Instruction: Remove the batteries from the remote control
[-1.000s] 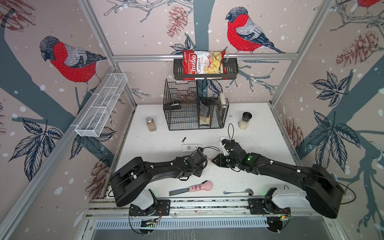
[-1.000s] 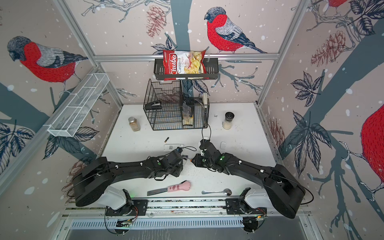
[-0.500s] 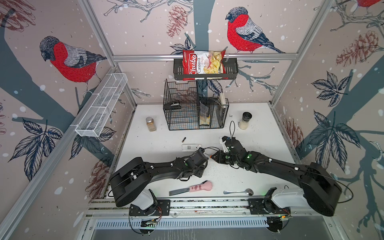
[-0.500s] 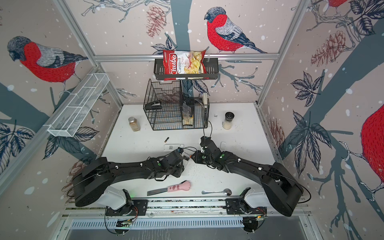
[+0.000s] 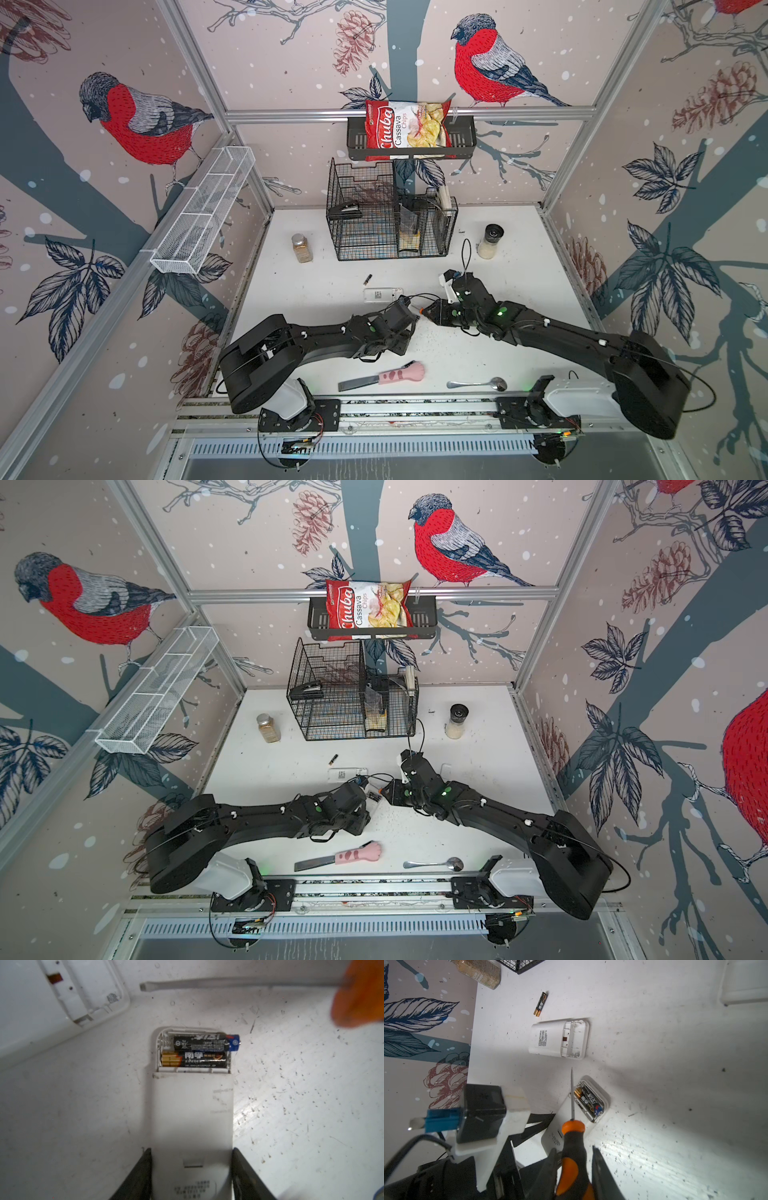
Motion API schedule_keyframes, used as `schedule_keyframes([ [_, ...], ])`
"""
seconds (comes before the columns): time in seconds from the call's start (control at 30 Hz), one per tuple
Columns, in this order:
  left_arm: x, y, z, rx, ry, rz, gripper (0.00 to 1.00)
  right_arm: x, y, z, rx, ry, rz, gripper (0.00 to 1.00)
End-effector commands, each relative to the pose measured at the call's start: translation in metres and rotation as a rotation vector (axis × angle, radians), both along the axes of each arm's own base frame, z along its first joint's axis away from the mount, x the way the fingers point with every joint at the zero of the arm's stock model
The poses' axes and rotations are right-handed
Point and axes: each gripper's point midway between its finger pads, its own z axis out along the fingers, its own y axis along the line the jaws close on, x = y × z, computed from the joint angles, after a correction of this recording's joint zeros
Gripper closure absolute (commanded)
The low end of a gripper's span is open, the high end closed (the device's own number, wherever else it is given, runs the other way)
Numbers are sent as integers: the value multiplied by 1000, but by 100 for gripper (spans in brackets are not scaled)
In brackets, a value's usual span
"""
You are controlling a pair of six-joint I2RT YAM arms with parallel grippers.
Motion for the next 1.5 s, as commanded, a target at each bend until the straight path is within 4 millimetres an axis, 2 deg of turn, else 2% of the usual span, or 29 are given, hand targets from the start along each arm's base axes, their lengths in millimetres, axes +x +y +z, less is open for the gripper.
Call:
schedule_keyframes([
  [0.0,-39,20,-23,80,188,-29,48,-8,-11,-12,-52,24,-8,100],
  [0.27,-39,21,-23,82,188,-28,48,-11,-18,-24,-83,38,-25,100],
  [0.67,-39,22,-24,82,190,-25,48,-14,-17,-21,-79,40,-24,100],
  [1.07,-38,23,-24,87,186,-18,48,-27,-43,-15,-111,45,-80,100],
  [1.2,-38,22,-24,87,186,-19,48,-33,-41,-16,-105,58,-68,100],
  [1.47,-39,23,-25,86,188,-20,48,-33,-30,-10,-68,56,-49,100],
])
